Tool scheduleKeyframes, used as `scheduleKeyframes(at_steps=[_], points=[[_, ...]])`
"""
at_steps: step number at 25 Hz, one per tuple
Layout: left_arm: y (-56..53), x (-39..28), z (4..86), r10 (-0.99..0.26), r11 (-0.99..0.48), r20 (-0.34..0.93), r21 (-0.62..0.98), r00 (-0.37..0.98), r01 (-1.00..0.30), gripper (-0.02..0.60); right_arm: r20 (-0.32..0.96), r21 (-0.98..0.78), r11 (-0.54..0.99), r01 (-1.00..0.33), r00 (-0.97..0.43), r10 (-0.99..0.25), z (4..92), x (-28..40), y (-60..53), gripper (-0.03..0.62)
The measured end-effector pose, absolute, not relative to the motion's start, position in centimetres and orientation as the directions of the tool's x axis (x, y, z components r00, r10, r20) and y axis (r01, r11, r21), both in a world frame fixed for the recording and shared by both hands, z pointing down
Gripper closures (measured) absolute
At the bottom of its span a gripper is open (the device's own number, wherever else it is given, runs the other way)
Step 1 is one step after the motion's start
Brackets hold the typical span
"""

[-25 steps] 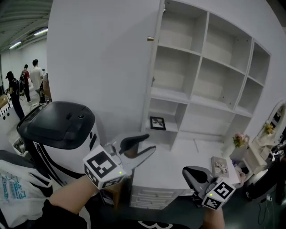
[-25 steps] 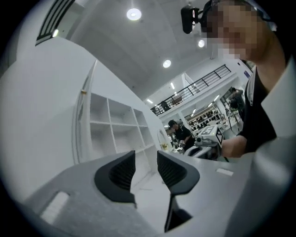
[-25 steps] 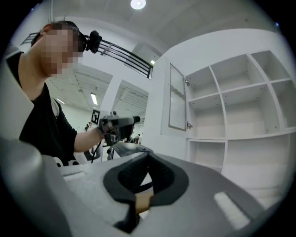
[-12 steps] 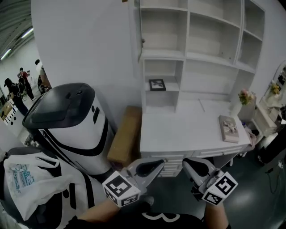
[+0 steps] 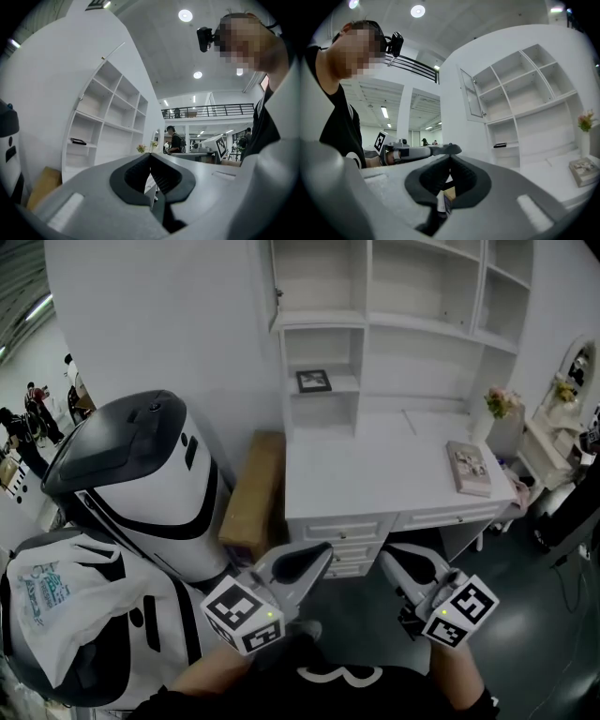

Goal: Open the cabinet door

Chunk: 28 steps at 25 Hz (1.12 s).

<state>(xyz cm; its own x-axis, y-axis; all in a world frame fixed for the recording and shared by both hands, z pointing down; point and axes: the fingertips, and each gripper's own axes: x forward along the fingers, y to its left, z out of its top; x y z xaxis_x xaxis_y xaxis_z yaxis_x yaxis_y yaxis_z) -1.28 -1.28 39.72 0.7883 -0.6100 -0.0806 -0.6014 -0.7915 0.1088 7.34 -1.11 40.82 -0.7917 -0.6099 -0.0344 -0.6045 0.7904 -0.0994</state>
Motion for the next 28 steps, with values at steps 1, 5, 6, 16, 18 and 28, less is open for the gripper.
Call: scheduleKeyframes(at_steps=[1,5,6,16,18,28], points=[[-1.0,-1.1,39.4,-0.608,-0.794,-0.08,0.087,0.79,-0.602,0.571,-0.042,-0.107,0.79,-0.604,-0.791,-0.61,40.6,7.6,-0.8,0.592],[-0.4,-0.2,38.9,-0.594,-0.804,-0.069,0.072,0.802,-0.59,0.571,-0.067,-0.132,0.78,-0.612,-0.779,-0.623,39.5,8.9,-0.1,0.592],[-0.3,0.1,38.7,-0.588,-0.808,-0.071,0.086,0.806,-0.583,0.571,-0.072,-0.135,0.777,-0.614,-0.776,-0.626,39.3,9.1,0.0,0.592],[0.7,1.5,37.7,-0.577,-0.817,-0.076,0.06,0.813,-0.574,0.571,-0.072,-0.155,0.764,-0.626,-0.764,-0.641,40.0,10.2,0.9,0.592],[0.6,1.5,38.2,-0.583,-0.813,-0.062,0.067,0.81,-0.579,0.571,-0.071,-0.155,0.766,-0.624,-0.766,-0.639,40.1,10.2,0.9,0.592],[-1.0,-0.3,40.3,-0.62,-0.78,-0.061,0.159,0.783,-0.605,0.571,-0.056,-0.146,0.773,-0.618,-0.774,-0.63,41.2,9.3,0.1,0.592]])
